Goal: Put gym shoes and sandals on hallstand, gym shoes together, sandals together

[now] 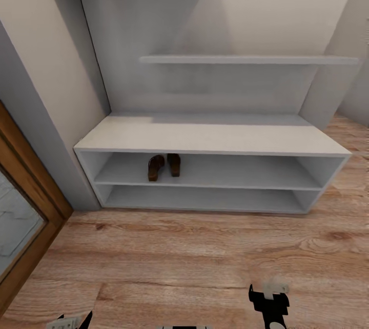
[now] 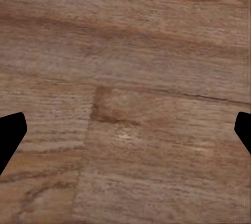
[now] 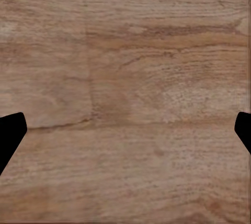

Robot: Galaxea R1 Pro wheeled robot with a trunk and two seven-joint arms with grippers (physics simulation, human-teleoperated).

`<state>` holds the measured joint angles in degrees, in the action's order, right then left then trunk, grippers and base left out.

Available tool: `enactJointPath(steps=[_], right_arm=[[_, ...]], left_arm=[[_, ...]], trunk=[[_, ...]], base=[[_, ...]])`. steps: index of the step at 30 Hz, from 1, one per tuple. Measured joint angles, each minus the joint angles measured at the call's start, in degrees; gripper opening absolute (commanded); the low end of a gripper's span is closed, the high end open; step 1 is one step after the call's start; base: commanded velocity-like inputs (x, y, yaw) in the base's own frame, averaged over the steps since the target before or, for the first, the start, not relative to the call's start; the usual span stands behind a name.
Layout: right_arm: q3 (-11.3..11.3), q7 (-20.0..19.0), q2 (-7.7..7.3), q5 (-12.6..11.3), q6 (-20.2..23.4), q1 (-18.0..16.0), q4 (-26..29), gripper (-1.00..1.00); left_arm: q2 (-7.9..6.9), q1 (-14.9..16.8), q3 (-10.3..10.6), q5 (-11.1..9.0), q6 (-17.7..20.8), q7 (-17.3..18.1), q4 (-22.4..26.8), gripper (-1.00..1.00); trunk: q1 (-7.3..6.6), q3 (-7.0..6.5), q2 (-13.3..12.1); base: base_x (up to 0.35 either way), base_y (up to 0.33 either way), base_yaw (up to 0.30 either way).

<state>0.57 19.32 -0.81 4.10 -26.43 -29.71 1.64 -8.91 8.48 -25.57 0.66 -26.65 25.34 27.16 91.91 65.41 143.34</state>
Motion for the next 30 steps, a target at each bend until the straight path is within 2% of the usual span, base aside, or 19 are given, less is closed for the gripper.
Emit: enactJointPath(steps=[18, 30], right_arm=[[-0.1, -3.5, -0.14, -0.2, 0.1, 0.0, 0.0, 1.00], [-0.1, -8.2, -0.62, -0.2, 0.1, 0.6, 0.0, 1.00]], left_arm=[[-0.09, 0.0, -0.3, 0.1, 0.0, -0.4, -1.3, 1.00], [0.01, 0.0, 0.6, 0.2, 0.0, -7.4, -1.3, 1.00]], trunk=[[0.00, 0.00, 0.0], [0.00, 0.00, 0.0]], base=[[0.000, 0.000, -0.280], [0.000, 0.000, -0.300]])
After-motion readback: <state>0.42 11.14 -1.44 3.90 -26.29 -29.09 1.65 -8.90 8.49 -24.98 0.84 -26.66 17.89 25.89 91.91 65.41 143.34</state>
